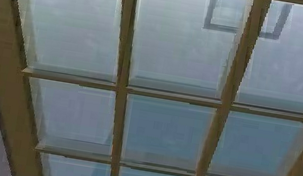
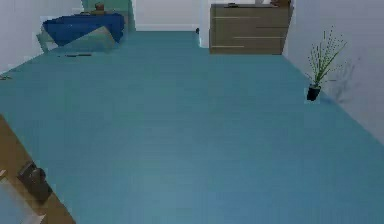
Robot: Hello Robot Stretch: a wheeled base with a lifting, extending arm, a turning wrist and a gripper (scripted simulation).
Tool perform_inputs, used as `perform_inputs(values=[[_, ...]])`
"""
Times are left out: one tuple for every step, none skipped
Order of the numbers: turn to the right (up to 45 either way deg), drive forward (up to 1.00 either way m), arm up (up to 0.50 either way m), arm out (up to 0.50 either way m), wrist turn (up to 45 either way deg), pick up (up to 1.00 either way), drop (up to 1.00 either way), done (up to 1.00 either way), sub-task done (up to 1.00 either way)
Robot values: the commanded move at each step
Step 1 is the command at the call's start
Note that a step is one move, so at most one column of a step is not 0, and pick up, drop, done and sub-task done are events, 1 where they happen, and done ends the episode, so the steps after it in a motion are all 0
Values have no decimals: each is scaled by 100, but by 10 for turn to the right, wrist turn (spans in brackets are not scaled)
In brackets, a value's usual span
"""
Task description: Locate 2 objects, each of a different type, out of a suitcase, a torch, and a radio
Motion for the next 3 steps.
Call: perform_inputs(values=[[-450, 0, 0, 0, 0, 0, 0, 0, 0], [-450, 0, 0, 0, 0, 0, 0, 0, 0], [-60, 0, 0, 0, 0, 0, 0, 0, 0]])
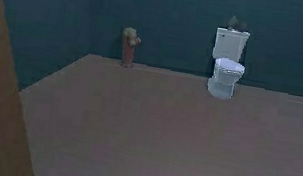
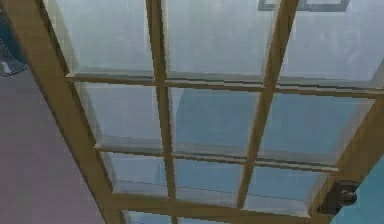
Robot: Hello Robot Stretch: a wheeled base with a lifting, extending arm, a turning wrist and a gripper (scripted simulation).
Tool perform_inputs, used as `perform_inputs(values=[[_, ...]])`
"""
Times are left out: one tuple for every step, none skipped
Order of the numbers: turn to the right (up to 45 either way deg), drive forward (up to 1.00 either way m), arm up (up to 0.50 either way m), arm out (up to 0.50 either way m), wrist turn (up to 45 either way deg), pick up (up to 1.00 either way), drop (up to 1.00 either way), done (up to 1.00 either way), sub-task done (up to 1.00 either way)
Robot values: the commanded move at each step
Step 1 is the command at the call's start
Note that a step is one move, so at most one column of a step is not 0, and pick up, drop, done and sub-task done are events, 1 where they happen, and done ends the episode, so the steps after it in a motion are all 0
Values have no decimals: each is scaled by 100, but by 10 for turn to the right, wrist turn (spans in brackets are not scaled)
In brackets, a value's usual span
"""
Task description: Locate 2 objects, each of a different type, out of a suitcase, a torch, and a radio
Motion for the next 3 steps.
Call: perform_inputs(values=[[0, 85, 0, 0, 0, 0, 0, 0, 0], [-450, 0, 0, 0, 0, 0, 0, 0, 0], [-240, 0, 0, 0, 0, 0, 0, 0, 0]])
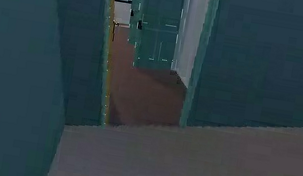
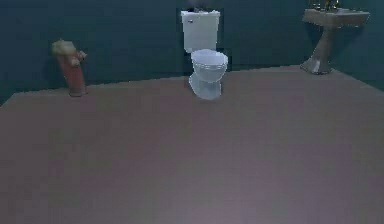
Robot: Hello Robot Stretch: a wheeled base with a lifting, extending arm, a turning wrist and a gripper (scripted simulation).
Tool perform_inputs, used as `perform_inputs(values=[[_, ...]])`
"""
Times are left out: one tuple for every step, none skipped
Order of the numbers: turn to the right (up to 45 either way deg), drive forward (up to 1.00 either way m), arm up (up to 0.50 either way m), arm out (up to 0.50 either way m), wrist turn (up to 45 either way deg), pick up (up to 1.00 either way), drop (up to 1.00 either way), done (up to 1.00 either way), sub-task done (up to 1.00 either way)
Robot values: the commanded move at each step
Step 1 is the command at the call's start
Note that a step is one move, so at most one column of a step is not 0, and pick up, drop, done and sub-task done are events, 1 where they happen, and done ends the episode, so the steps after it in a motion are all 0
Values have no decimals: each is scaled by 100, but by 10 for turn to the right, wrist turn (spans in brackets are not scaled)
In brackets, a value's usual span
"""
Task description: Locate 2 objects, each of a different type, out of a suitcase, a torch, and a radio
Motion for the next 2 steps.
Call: perform_inputs(values=[[0, 100, 0, 0, 0, 0, 0, 0, 0], [-60, 0, 0, 0, 0, 0, 0, 0, 0]])
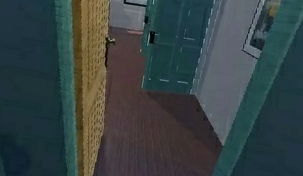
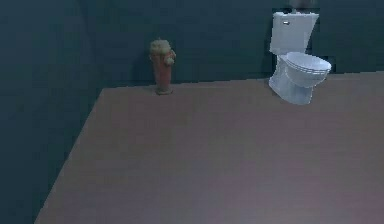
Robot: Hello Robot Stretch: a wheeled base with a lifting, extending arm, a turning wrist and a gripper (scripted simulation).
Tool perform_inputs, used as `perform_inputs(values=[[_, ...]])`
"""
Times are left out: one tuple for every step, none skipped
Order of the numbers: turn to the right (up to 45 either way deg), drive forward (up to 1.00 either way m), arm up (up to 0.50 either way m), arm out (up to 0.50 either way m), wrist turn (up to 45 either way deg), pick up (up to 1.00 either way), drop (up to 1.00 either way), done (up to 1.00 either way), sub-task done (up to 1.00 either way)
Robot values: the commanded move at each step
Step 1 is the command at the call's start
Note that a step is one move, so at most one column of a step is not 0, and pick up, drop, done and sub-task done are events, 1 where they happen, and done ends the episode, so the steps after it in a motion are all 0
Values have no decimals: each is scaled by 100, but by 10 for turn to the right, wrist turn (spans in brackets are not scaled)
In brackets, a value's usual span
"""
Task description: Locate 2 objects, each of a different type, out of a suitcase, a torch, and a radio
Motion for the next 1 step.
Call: perform_inputs(values=[[0, 75, 0, 0, 0, 0, 0, 0, 0]])
